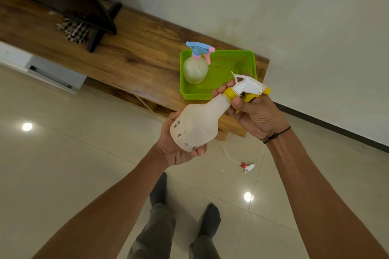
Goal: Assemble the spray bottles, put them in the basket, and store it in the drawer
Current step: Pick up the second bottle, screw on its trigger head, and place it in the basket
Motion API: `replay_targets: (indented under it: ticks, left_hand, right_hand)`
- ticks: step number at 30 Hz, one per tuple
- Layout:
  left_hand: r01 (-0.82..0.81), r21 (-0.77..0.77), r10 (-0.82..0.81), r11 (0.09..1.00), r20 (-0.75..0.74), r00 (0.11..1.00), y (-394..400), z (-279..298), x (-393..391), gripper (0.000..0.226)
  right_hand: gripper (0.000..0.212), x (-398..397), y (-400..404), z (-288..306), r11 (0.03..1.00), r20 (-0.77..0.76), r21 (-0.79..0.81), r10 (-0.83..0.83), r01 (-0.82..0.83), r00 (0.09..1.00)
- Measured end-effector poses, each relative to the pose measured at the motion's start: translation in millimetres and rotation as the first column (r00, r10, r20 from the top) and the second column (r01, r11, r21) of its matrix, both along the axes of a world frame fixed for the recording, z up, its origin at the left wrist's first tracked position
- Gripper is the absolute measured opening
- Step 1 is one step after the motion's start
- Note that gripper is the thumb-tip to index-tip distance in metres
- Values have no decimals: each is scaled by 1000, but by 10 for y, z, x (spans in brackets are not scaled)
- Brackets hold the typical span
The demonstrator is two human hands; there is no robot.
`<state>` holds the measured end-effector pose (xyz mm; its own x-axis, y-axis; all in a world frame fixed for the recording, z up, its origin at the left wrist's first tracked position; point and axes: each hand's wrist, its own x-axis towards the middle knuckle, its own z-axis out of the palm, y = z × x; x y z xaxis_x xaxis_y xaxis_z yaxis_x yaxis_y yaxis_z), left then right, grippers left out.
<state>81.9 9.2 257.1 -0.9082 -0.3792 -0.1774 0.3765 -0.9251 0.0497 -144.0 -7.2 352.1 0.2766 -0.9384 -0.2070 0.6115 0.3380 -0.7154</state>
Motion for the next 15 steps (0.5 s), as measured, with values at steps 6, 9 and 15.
replay_targets:
  ticks: [6,9,15]
  left_hand:
    - [7,48,-10,999,64,998,127,-6,-84,72]
    - [-110,-1,104,994,321,941,120,48,-45,93]
    - [-186,-272,327,944,694,642,159,161,-161,98]
  right_hand:
    - [42,-28,-38,-26,1000,69,6,-7,7,998]
    - [29,-12,-53,-92,989,-58,19,-142,144,988]
    - [32,9,-47,-206,965,-160,64,-243,256,957]
